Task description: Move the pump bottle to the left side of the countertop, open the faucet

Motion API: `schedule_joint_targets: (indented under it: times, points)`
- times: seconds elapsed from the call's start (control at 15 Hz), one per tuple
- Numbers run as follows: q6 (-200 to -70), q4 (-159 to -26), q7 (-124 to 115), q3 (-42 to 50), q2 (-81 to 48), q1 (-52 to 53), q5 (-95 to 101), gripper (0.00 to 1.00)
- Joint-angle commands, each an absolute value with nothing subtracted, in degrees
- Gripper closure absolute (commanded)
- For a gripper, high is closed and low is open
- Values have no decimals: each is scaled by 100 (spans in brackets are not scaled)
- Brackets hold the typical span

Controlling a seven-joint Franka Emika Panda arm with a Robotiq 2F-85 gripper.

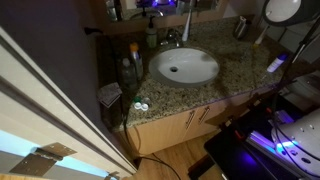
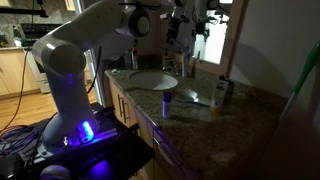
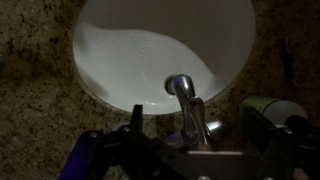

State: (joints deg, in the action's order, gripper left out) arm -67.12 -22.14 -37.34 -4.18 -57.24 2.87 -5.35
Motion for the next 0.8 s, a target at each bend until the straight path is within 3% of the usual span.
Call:
schedule_joint_targets:
  times: [0.0,0.73]
  points:
    - [-6667,-2325,-3519,-351,-5836,344,-397,0]
    - [-7048,-2320,-2912,-345,-6530,528,-47,0]
